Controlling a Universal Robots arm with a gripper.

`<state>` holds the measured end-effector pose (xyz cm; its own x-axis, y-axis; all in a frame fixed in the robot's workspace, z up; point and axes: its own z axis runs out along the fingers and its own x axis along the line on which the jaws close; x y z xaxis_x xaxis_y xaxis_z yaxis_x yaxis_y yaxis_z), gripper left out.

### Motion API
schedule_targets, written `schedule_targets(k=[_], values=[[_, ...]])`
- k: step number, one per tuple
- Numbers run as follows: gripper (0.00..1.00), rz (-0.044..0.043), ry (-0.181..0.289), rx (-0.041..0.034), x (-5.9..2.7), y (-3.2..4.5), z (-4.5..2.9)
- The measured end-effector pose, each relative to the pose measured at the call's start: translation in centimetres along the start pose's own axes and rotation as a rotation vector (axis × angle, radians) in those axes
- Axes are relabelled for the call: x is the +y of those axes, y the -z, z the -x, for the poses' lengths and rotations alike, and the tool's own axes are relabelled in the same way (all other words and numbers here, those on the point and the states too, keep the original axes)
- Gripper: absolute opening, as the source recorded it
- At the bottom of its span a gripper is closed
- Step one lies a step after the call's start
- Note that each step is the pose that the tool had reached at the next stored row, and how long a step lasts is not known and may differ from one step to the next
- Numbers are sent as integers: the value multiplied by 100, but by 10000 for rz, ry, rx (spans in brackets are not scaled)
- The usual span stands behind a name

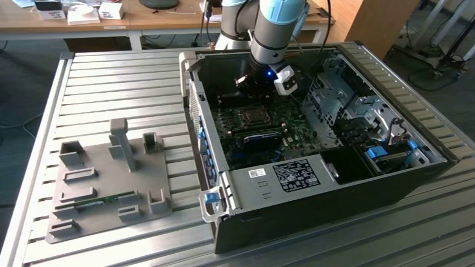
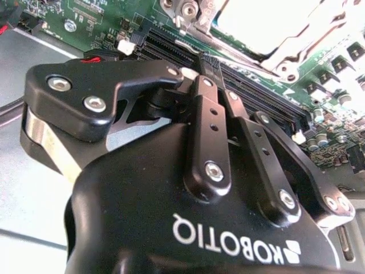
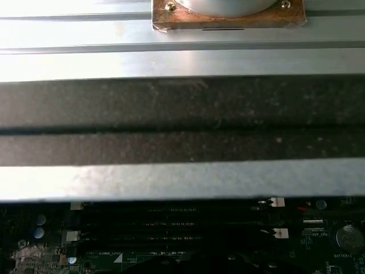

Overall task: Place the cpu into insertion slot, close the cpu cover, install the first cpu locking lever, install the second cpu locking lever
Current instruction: 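Install the first cpu locking lever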

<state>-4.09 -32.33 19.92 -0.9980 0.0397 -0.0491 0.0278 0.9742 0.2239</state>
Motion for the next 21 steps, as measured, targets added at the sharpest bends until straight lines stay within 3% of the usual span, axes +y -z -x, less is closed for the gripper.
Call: schedule_targets(k=[11,21], values=[[11,-175,10,-5,-6,-9,0],[11,-262,15,-6,-10,-22,-1]])
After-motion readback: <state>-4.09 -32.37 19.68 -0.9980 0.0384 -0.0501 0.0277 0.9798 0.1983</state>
